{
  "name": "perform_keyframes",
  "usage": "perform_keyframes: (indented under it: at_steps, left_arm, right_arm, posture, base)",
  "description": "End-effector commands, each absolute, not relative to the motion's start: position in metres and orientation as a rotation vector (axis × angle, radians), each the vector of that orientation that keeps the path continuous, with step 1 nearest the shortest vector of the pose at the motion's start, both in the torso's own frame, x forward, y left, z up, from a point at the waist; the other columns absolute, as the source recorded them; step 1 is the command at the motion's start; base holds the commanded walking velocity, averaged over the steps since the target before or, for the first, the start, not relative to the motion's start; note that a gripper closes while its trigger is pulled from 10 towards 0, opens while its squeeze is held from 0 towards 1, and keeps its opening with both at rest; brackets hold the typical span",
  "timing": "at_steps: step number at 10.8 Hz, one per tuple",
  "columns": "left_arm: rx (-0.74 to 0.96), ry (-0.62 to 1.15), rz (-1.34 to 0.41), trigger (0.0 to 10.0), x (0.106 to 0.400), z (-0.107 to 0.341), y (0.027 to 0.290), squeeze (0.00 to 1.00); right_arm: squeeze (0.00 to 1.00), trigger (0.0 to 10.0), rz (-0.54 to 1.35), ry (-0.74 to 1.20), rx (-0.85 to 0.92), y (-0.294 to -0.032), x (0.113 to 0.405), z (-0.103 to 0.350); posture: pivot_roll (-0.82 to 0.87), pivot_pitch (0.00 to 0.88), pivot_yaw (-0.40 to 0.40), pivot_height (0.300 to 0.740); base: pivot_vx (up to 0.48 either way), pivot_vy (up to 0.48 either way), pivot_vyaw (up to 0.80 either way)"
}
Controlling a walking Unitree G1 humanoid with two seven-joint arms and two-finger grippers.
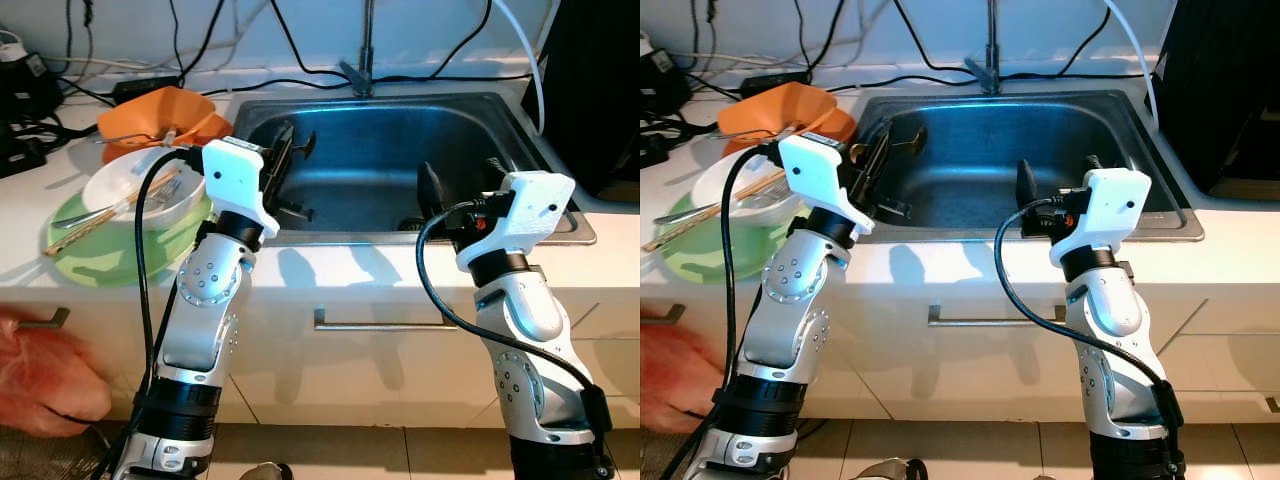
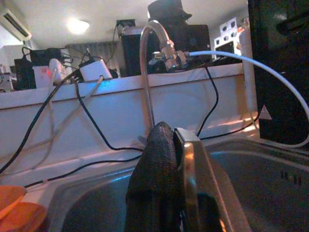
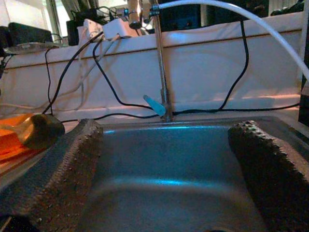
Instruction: Kitchen organization
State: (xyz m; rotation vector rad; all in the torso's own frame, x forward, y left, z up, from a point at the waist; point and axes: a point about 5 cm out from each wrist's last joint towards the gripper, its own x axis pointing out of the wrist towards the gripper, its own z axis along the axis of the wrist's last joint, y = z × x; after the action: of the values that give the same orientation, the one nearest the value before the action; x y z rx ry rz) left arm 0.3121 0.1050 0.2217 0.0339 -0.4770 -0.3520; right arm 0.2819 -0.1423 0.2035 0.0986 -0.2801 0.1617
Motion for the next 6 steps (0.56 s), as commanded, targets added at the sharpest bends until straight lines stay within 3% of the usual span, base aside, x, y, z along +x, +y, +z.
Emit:
perform_keyframes:
  at_steps: [1,6]
  left_arm:
    - [0.050,-0.471,-0.324,0.0,0.312,0.218,0.112,0.00]
    - [0.098,-0.418,-0.181,0.0,0.315,0.200,0.137,0.00]
  right_arm:
    - [0.18,10.0,0.173,-0.265,0.099,-0.140,0.281,0.202]
    - [0.17,10.0,0.180,-0.255,0.115,-0.139,0.281,0.199]
  posture:
    - [0.00,0.058,0.079,0.740]
    - [0.00,0.055,0.080,0.740]
  base:
    - [0.000,0.000,0.00]
    - [0.000,0.000,0.00]
